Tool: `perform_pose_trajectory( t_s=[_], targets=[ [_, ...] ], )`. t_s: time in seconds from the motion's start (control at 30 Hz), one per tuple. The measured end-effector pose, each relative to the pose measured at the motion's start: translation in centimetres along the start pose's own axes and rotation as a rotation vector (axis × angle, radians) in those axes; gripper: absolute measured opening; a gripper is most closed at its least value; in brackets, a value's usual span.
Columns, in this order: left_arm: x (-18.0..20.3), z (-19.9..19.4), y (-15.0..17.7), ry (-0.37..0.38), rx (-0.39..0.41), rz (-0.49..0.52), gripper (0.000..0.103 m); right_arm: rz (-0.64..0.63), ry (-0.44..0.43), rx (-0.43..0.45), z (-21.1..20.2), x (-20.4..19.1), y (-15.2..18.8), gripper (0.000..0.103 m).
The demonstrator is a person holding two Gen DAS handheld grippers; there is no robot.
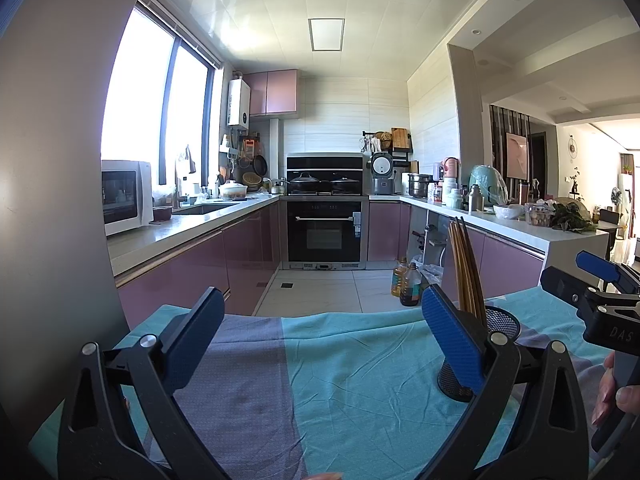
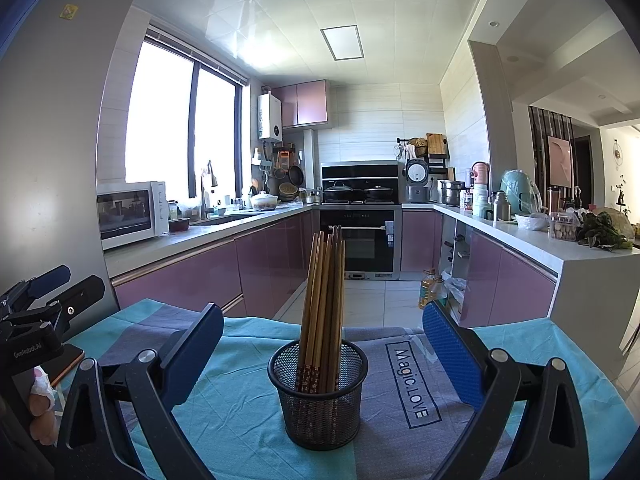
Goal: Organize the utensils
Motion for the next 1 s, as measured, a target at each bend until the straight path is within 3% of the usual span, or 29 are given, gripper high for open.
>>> perform_pose_trajectory(
  t_s=[1.0],
  targets=[
    [-0.02, -0.02, 0.32, 0.000, -0.001, 0.005, 0.097, 0.001, 0.001, -0.005, 0.16, -0.04, 0.01, 0.097]
  ],
)
Point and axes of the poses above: each gripper's, at about its wrist camera, not at the fingertips, and z roughly the way its jaws point, x to its right, y to its underside, the point moved 4 cm from there along z, roughly the way its jaws point, and after that the axes turned 15 degrees about y, right-handed, at the moved point
